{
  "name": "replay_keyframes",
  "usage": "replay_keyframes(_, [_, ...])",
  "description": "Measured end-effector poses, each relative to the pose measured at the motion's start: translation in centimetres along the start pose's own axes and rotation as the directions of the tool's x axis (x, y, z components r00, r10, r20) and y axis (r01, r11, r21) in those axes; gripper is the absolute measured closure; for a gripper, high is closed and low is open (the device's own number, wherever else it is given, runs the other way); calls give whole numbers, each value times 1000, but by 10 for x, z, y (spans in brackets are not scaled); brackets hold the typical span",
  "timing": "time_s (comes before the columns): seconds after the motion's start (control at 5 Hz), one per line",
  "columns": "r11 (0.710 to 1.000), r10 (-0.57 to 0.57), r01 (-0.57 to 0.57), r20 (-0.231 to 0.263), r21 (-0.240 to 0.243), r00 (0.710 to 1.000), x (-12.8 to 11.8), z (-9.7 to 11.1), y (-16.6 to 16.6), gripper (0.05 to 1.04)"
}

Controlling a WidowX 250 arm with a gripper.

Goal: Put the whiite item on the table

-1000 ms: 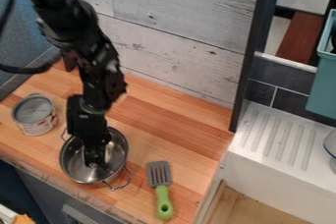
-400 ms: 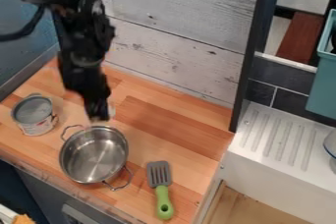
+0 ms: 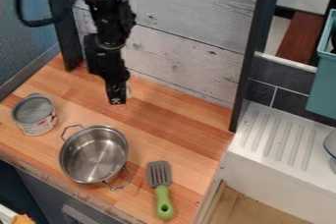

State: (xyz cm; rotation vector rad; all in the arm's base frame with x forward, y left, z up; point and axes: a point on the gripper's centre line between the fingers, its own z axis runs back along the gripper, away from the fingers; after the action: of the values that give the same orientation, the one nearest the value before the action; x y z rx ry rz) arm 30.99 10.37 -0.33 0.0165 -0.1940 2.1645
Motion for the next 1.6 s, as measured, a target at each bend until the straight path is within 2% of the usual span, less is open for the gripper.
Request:
replay_keyframes(0.2, [999, -27, 25, 41, 37, 999, -11, -29, -7, 589])
replay_keyframes(0.4, [997, -53, 49, 74, 56, 996, -20, -43, -8, 589])
replay_keyframes(0.6, [996, -58, 51, 96, 76, 994, -20, -48, -10, 505])
replay_keyframes(0.8, [992, -91, 83, 82, 90, 993, -21, -48, -9, 207])
replay_keyframes(1.0, [991, -99, 90, 81, 102, 992, -20, -48, -4, 72])
replay_keyframes(1.6, [994, -107, 107, 10, -14, 994, -14, 15, -5, 83])
